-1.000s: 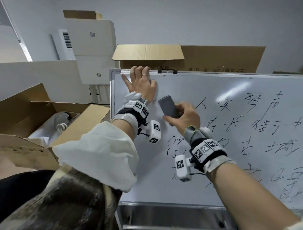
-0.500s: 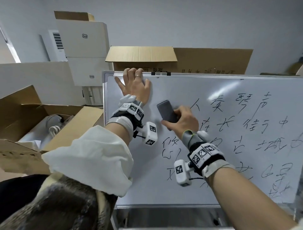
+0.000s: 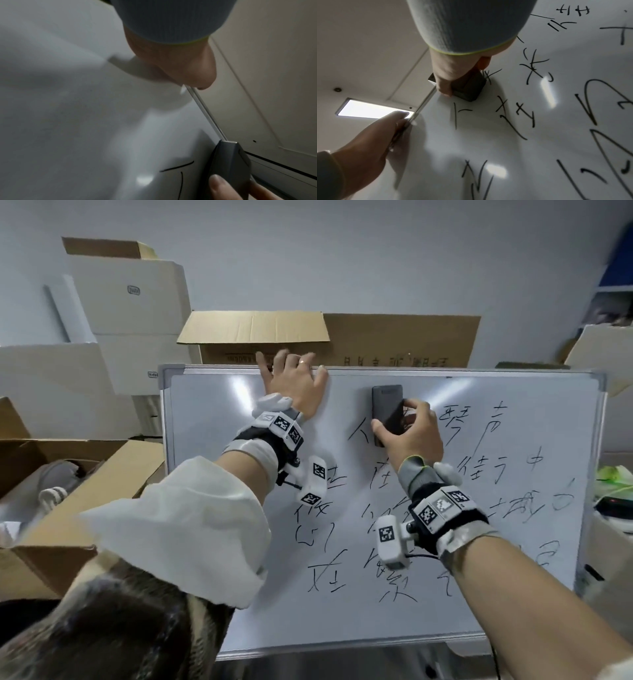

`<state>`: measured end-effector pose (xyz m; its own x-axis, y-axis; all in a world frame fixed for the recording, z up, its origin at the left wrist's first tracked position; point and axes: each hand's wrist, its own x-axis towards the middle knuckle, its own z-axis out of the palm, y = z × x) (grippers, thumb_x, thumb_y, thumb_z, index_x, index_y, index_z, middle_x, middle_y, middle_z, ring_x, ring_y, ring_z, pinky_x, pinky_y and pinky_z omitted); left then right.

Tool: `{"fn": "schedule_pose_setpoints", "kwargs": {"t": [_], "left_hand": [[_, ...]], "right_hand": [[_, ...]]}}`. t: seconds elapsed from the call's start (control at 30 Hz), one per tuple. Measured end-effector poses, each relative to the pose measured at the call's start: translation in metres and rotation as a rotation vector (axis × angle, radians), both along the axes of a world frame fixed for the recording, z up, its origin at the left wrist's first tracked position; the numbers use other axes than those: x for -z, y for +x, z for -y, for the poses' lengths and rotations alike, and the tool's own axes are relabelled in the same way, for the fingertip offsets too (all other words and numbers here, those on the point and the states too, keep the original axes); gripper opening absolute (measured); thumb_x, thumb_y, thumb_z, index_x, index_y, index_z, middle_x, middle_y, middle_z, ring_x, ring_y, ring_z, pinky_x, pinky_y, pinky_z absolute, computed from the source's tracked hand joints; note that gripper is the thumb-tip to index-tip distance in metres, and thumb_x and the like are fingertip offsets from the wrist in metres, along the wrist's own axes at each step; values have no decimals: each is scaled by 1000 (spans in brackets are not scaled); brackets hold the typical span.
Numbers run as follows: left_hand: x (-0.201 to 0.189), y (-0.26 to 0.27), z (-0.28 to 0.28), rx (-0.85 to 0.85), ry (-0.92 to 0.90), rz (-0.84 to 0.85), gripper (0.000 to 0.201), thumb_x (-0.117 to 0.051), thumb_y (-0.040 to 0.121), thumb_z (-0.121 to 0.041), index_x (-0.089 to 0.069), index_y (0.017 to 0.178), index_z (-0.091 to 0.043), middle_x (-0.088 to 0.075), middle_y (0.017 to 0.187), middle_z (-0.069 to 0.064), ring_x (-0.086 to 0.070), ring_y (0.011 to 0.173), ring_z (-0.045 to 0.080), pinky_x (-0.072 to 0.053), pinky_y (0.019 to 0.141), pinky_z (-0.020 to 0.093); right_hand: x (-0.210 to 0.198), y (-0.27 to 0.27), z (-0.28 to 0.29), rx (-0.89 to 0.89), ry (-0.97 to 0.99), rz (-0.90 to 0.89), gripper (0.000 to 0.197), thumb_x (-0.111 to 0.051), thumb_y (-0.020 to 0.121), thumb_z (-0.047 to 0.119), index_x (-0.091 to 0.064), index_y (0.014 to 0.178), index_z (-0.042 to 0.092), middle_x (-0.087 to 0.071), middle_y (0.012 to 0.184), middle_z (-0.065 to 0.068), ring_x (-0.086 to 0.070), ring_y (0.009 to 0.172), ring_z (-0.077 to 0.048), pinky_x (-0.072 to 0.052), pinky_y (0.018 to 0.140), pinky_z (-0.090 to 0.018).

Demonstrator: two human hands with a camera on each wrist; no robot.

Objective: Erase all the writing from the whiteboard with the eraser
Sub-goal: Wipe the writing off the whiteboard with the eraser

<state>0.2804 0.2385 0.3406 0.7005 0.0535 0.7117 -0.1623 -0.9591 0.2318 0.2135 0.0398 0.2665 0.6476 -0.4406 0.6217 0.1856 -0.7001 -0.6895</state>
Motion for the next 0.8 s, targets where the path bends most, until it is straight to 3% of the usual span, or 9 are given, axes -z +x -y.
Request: {"fn": "schedule_pose_setpoints", "kwargs": {"t": [0.1,0.2,0.37,0.43,0.63,0.8], "left_hand": [[-1,4,-1,37,0,-68,50,-25,96,-49,-60,128,-32,-54,130,-3,-35,134,20,2,120,52],[-6,5,-5,59,-20,-119,49,-27,95,-50,-61,125,-32,-53,129,-4,-34,134,20,2,120,49],[-5,3,-5,68,-76,-124,46,-28,95,-50,-64,120,-36,-54,126,-7,-34,134,17,3,121,47],[-5,5,-4,74,-92,-132,47,-26,95,-50,-66,116,-38,-54,126,-8,-33,134,16,3,120,47],[0,5,13,-20,-133,-87,44,-31,94,-49,-67,114,-34,-54,124,-8,-31,135,15,7,121,47],[-3,3,39,-113,-180,-28,36,-36,90,-40,-66,110,-34,-46,137,-8,-19,145,17,15,117,54]], "right_hand": [[5,7,7,-19,-26,-13,60,-76,66,61,-53,115,34,-56,112,4,-62,94,-18,-52,72,-31],[14,9,-12,-143,-111,-38,59,-78,60,65,-56,105,35,-56,104,10,-60,87,-12,-47,67,-26],[38,3,-54,-321,-309,-99,62,-77,58,68,-57,107,38,-56,101,11,-63,86,-17,-49,66,-32],[35,4,-41,-274,-312,-84,61,-77,61,68,-58,112,40,-56,104,10,-64,85,-19,-46,64,-29],[8,11,32,0,-66,-72,57,-73,68,64,-55,111,33,-56,107,2,-61,91,-22,-39,66,-27],[6,13,42,-78,-178,-55,54,-75,67,61,-57,110,34,-56,105,5,-59,96,-18,-48,69,-30]]}}
